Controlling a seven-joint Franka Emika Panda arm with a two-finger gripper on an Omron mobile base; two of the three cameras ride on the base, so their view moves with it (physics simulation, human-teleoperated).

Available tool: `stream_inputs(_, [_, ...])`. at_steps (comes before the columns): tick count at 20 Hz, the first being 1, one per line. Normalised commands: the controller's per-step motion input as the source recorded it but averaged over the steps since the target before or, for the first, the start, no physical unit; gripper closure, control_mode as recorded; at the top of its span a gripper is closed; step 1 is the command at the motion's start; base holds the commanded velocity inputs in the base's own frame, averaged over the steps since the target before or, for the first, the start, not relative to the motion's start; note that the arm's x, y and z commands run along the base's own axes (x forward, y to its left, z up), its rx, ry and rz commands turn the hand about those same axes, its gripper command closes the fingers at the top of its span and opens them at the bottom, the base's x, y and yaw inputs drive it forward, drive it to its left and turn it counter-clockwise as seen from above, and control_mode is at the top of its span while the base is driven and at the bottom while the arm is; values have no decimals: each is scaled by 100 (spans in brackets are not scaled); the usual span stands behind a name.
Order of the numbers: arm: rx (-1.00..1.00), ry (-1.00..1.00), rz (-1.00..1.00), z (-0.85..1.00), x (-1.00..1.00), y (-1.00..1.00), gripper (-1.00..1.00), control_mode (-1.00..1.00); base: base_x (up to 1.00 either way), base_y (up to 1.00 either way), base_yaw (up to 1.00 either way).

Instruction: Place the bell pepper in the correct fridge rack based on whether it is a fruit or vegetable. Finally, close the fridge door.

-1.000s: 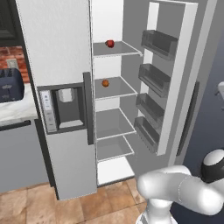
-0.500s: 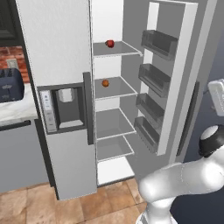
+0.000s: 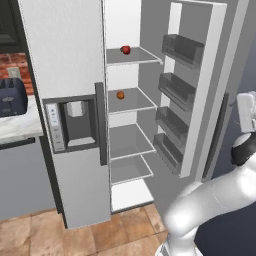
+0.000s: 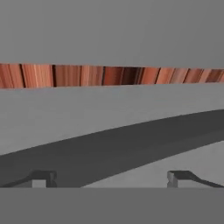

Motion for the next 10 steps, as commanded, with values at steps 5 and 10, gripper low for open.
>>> stream_inputs(5, [17,0,5,-30,29,-13,-100,-100,0,0,0])
stream_inputs(10, [10,0,1,-48,23,-1,-100,-100,0,0,0])
